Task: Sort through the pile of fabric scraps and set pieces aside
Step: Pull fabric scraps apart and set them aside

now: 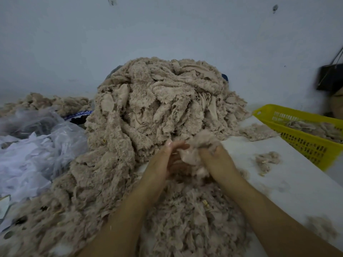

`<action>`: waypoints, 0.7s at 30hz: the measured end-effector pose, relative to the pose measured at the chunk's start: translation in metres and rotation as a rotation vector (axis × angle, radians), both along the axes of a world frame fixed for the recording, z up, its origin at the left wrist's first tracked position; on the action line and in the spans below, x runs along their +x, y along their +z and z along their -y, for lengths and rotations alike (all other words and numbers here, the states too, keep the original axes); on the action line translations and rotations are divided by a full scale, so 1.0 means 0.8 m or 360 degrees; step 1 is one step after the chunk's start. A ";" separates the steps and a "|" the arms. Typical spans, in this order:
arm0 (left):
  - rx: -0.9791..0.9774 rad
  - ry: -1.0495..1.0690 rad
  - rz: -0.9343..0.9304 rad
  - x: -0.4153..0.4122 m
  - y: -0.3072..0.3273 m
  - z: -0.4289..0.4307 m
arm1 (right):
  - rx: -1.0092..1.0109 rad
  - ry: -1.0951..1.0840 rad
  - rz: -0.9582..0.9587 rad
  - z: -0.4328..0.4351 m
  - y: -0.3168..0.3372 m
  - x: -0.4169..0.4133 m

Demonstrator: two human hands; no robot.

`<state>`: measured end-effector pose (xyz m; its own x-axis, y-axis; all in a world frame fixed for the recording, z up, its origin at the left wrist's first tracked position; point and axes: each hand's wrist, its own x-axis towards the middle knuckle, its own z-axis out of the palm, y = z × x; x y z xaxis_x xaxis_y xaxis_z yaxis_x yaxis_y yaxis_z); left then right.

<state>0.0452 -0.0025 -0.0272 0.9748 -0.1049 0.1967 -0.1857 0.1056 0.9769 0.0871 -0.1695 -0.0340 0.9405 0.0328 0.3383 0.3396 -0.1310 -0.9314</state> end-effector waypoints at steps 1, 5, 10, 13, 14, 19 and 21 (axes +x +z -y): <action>0.0076 0.0057 0.0024 0.001 -0.001 -0.001 | 0.0445 -0.0109 -0.0069 0.008 0.007 0.003; 0.0569 0.0128 0.0062 0.004 -0.012 -0.006 | 0.1621 -0.0354 -0.0313 0.043 0.014 0.024; 0.0993 0.0003 0.0044 0.011 -0.025 -0.001 | -0.0279 -0.0474 -0.0284 0.028 -0.020 0.028; 0.0998 0.0095 0.0005 0.012 -0.027 -0.006 | -0.0958 -0.0270 -0.0166 0.016 -0.026 0.026; 0.0979 0.0122 -0.0006 0.013 -0.027 -0.007 | -0.0981 -0.0231 -0.0143 0.012 -0.025 0.023; 0.0760 0.0262 -0.0008 0.011 -0.018 -0.006 | -0.0372 0.0015 0.0181 0.004 0.000 -0.003; 0.0582 0.0236 -0.0047 0.009 -0.016 -0.007 | -0.0421 0.0180 0.0324 -0.006 0.005 -0.013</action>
<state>0.0526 0.0032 -0.0400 0.9893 -0.0206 0.1443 -0.1443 -0.2760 0.9503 0.0766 -0.1645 -0.0296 0.8401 0.2446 0.4841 0.5408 -0.3098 -0.7820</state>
